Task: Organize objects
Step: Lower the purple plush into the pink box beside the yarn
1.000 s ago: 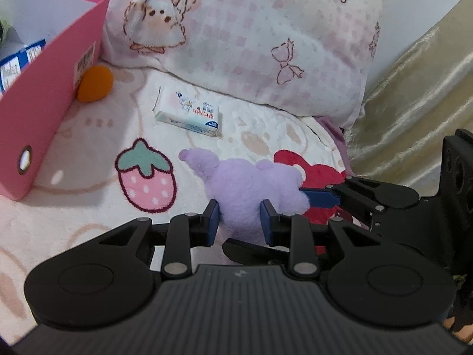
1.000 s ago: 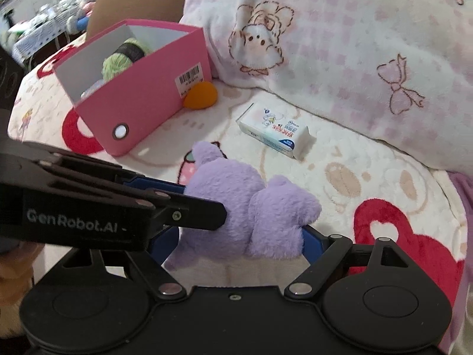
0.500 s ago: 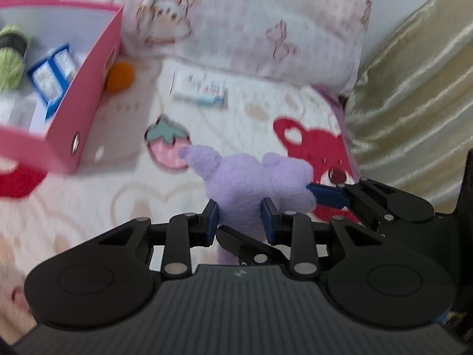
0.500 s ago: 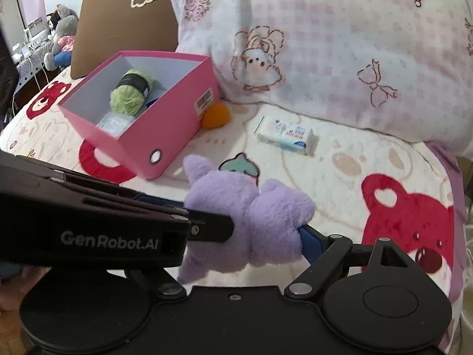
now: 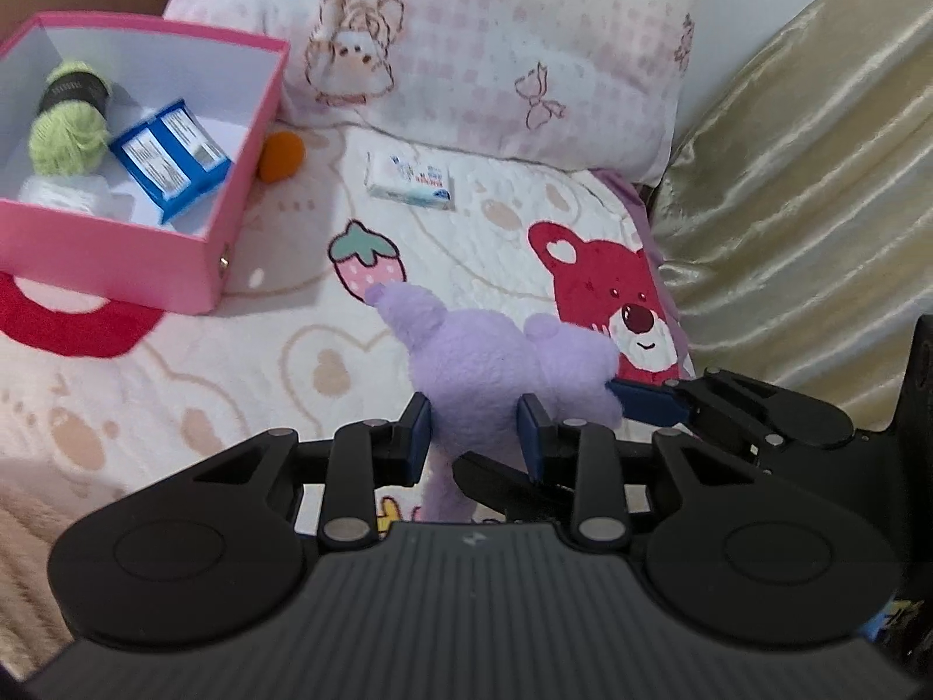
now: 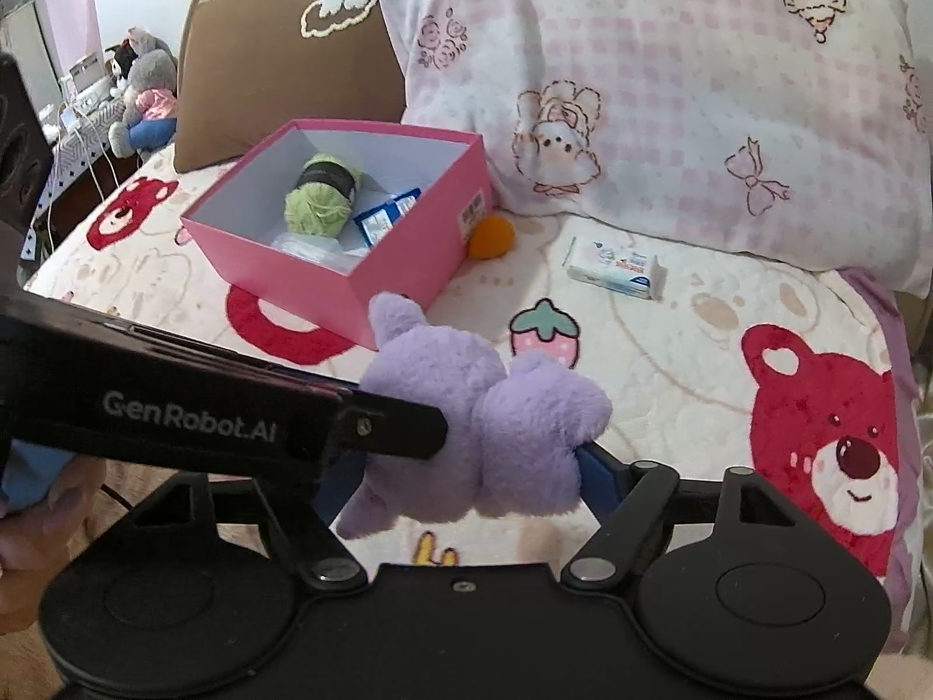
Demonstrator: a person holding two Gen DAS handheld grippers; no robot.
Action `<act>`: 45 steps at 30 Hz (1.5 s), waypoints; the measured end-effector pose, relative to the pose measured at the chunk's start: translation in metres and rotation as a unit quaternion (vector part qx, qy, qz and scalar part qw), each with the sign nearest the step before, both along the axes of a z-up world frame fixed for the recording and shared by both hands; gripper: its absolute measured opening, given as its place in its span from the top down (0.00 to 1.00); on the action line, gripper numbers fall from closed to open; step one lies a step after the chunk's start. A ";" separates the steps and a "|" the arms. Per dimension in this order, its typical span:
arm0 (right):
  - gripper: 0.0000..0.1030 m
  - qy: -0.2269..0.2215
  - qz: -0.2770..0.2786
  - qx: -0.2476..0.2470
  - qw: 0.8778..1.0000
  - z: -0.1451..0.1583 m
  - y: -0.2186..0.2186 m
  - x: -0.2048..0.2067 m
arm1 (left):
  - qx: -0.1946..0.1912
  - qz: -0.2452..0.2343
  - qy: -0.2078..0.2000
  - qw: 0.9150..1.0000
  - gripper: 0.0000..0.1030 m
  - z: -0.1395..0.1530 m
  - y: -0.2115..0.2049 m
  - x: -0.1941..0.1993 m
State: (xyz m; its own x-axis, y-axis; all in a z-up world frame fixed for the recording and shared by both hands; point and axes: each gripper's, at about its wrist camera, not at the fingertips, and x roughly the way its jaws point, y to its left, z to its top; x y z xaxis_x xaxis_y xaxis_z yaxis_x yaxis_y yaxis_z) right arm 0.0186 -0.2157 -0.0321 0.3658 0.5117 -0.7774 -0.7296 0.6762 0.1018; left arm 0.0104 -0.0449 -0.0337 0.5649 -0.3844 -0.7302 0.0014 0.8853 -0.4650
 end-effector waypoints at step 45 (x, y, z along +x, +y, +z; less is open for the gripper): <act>0.30 -0.030 0.064 0.055 0.996 0.073 0.162 0.030 | 0.035 0.083 -0.086 0.992 0.70 0.082 0.160 0.047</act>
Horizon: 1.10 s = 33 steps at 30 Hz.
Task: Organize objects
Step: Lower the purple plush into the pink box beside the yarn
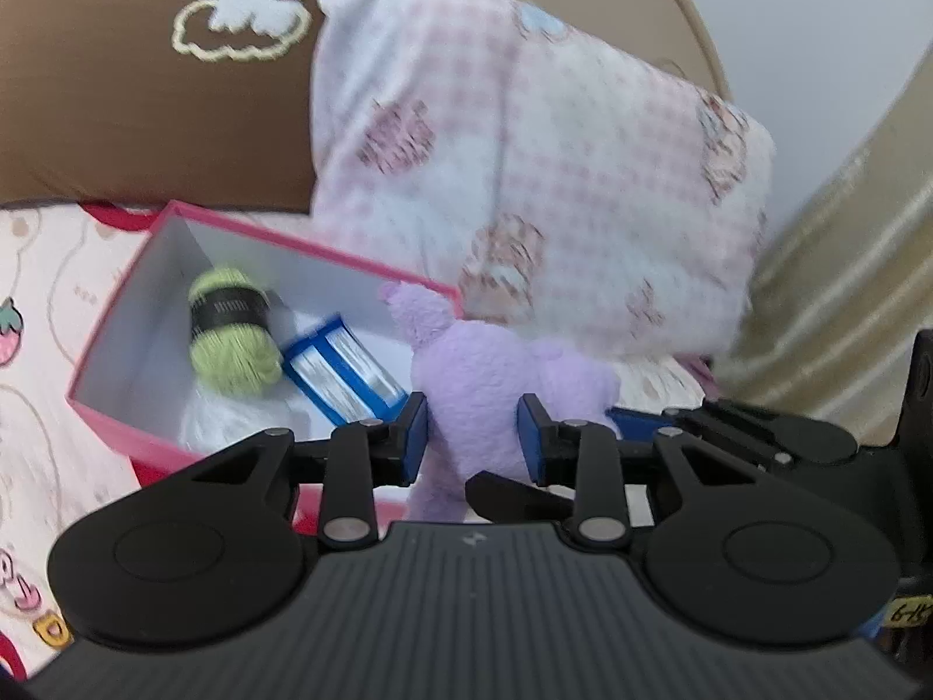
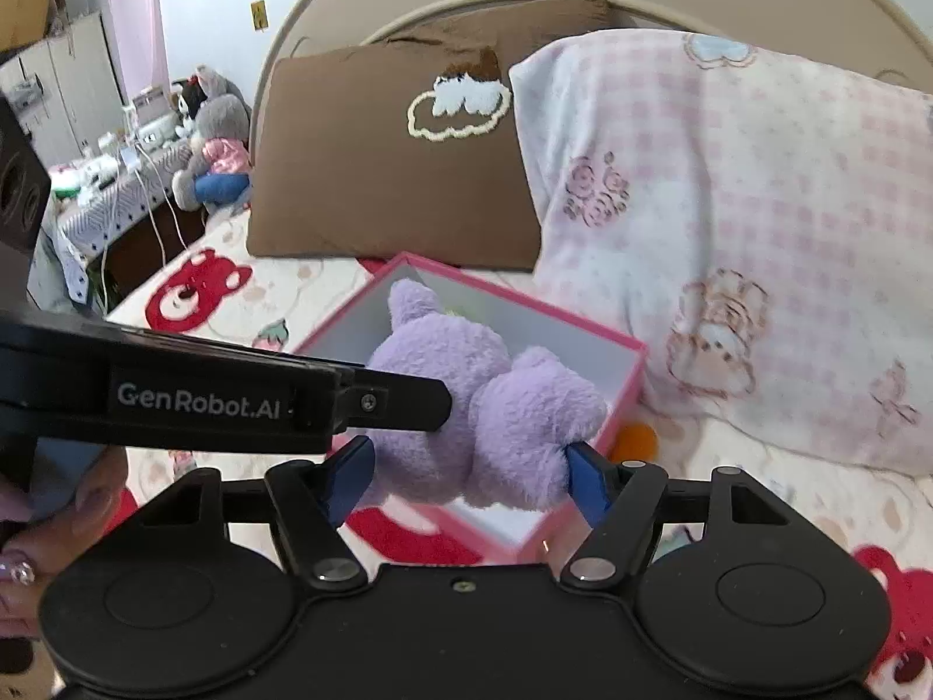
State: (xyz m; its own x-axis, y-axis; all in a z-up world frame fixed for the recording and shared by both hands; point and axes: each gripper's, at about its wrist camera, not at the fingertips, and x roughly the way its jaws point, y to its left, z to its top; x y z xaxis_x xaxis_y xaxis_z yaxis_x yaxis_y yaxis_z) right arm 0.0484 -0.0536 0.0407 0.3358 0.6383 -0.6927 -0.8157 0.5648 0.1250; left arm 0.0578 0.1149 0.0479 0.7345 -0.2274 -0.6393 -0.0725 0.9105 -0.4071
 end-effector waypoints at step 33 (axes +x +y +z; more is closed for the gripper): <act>0.60 -0.062 0.033 -0.106 0.992 -0.129 0.124 0.079 | -0.078 0.080 0.037 0.993 0.71 -0.154 0.100 0.135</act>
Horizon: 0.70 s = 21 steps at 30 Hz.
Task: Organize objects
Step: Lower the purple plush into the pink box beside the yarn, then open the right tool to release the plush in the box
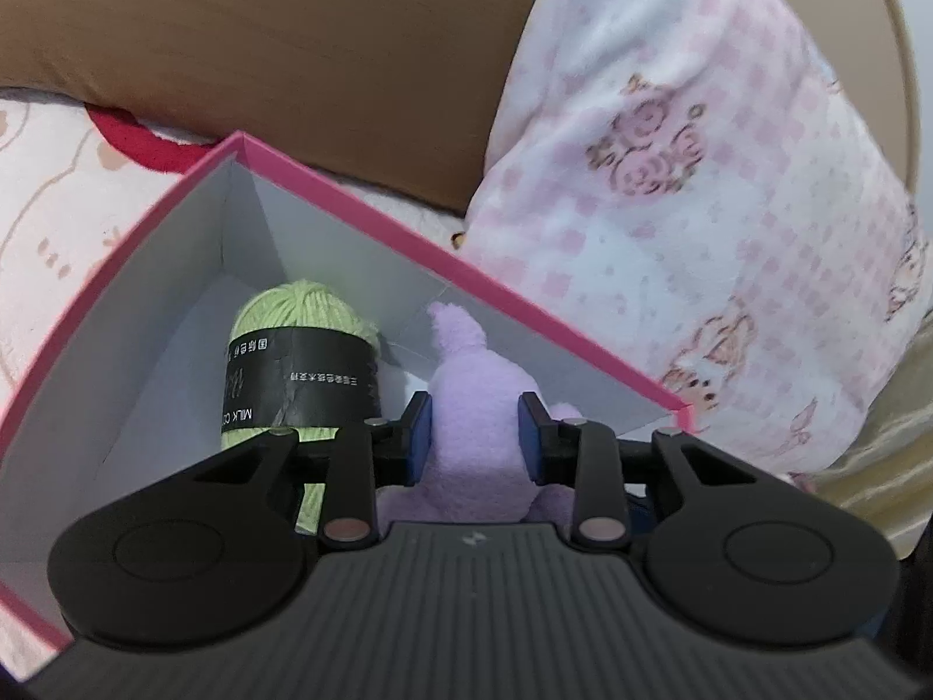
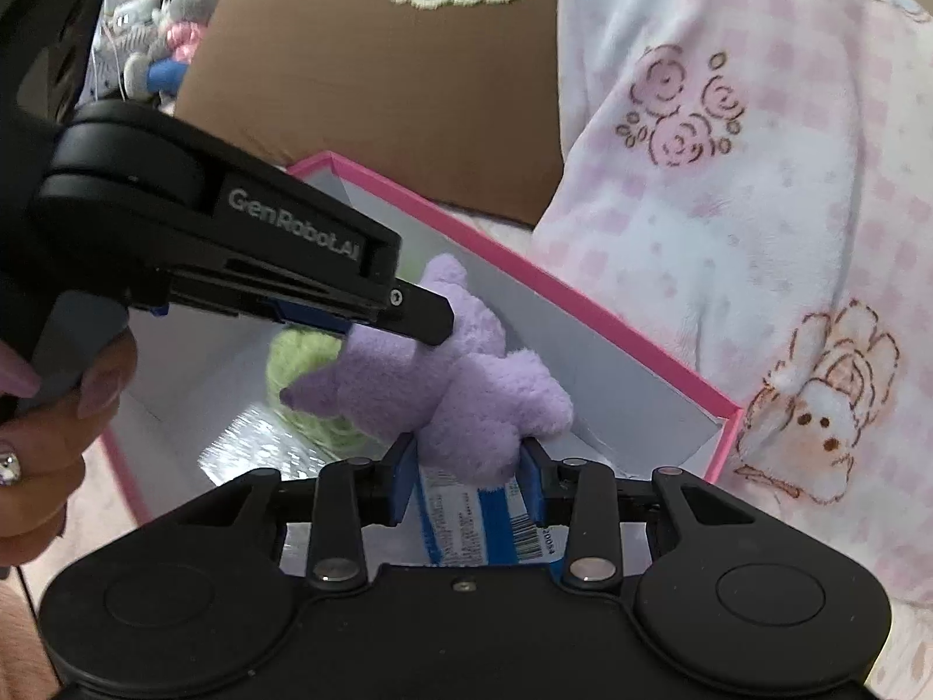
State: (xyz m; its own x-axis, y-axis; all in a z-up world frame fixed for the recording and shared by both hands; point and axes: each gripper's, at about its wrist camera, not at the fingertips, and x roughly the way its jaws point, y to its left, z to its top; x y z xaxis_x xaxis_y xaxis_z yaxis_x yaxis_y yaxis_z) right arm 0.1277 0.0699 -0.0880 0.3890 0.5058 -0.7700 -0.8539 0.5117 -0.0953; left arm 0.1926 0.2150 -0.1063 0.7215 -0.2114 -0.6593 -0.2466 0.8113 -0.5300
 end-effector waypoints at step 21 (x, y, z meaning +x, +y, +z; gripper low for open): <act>0.61 0.032 0.001 -0.048 0.998 -0.032 0.008 0.024 | 0.068 -0.009 0.030 0.997 0.70 -0.029 -0.022 0.032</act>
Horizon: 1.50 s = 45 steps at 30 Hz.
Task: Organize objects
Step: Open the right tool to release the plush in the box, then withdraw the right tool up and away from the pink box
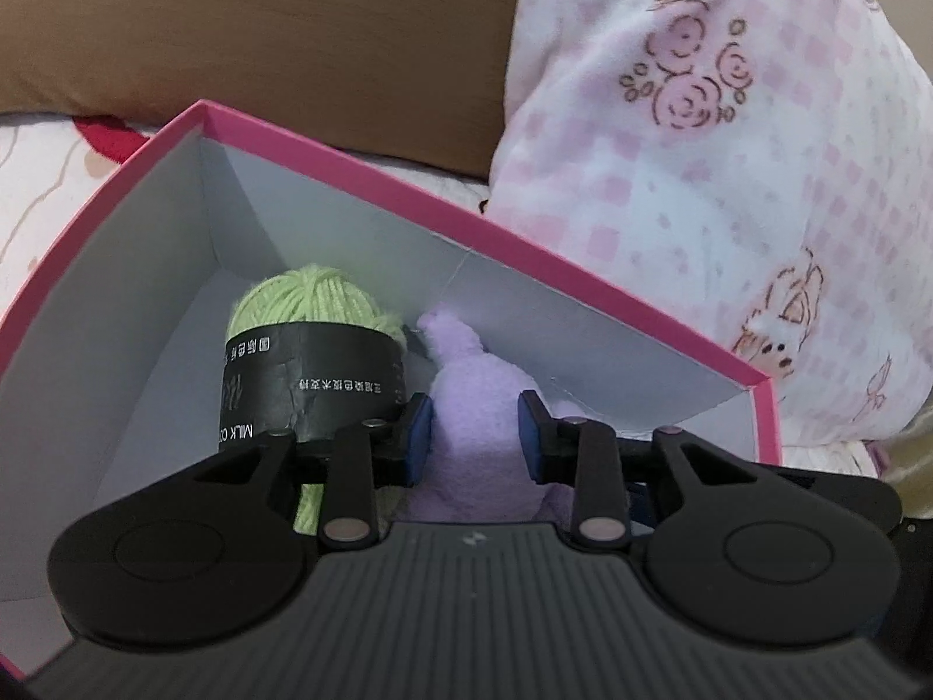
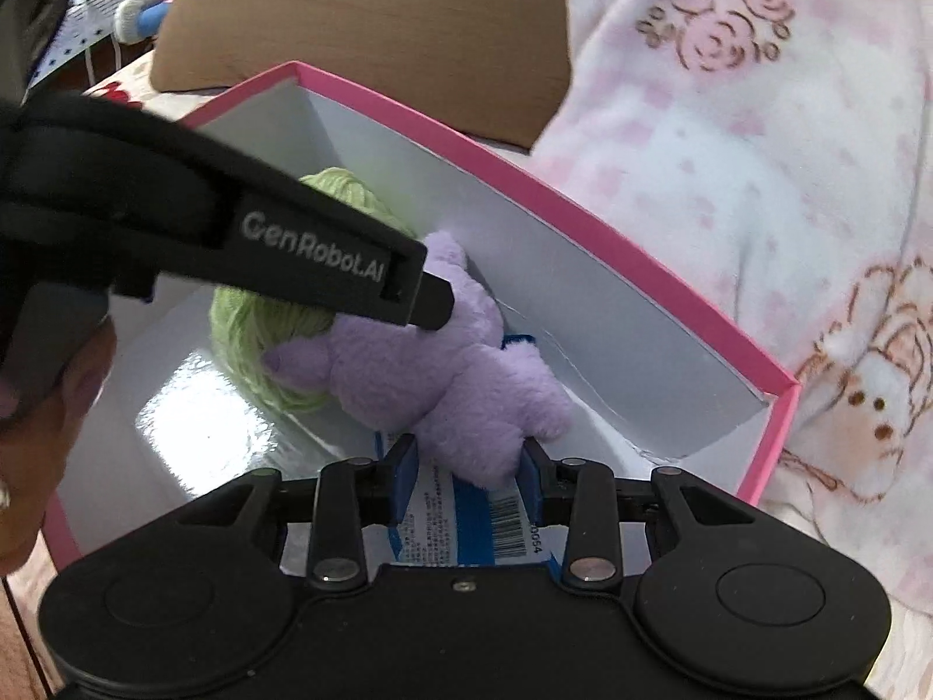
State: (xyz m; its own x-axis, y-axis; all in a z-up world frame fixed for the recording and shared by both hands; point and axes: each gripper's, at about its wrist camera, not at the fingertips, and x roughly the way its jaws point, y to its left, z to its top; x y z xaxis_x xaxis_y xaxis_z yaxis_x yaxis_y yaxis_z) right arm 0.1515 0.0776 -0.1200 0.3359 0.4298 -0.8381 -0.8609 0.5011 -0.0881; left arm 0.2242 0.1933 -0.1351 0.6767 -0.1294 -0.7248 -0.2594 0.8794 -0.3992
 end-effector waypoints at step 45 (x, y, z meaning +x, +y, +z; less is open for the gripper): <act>0.26 -0.005 -0.005 0.110 0.994 0.097 -0.085 -0.068 | 0.065 -0.007 0.015 0.998 0.53 0.124 -0.053 -0.101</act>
